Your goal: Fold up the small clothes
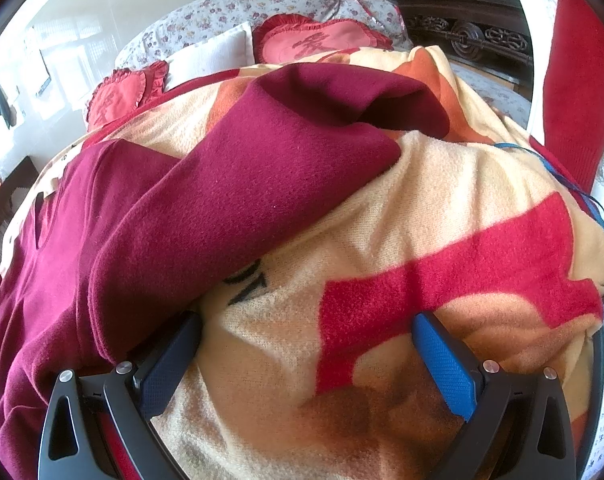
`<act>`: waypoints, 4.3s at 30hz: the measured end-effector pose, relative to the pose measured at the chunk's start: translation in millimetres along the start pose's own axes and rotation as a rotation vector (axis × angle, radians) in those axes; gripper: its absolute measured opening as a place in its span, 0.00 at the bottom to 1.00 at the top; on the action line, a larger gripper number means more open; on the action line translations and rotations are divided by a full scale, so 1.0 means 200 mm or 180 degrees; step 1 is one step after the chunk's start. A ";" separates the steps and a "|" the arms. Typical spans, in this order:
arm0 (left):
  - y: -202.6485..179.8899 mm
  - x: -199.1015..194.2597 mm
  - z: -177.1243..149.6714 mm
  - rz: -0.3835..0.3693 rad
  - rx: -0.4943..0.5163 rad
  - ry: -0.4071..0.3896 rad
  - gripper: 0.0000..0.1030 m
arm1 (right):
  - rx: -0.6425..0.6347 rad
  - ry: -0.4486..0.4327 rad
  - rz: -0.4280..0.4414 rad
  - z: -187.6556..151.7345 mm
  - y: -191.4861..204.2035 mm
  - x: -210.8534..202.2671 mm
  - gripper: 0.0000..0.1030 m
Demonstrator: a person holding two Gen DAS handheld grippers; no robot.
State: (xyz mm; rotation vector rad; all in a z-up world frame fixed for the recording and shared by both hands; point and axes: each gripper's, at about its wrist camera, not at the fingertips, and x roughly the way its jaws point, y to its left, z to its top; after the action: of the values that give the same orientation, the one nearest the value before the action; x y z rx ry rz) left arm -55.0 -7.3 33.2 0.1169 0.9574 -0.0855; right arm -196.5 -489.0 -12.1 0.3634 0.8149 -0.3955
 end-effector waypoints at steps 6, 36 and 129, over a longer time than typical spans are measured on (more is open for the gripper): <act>-0.09 -0.21 -0.04 -0.0181 0.0155 -0.0165 0.99 | -0.0110 0.0014 -0.0375 -0.03 0.03 -0.18 1.00; -0.35 -0.61 -0.07 -0.0491 0.0586 -0.0483 0.99 | -0.0492 -0.0077 0.0334 -0.07 0.67 -0.99 1.00; 0.13 -0.18 0.18 -0.0433 -0.0382 -0.0009 0.99 | -0.1225 0.0262 0.0393 -0.08 1.53 -0.28 1.00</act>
State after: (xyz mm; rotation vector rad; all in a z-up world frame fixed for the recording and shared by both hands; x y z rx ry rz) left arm -43.4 14.7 85.8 -0.0591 0.9647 -0.1532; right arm -96.4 -205.4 68.2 0.0702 0.9229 -0.1035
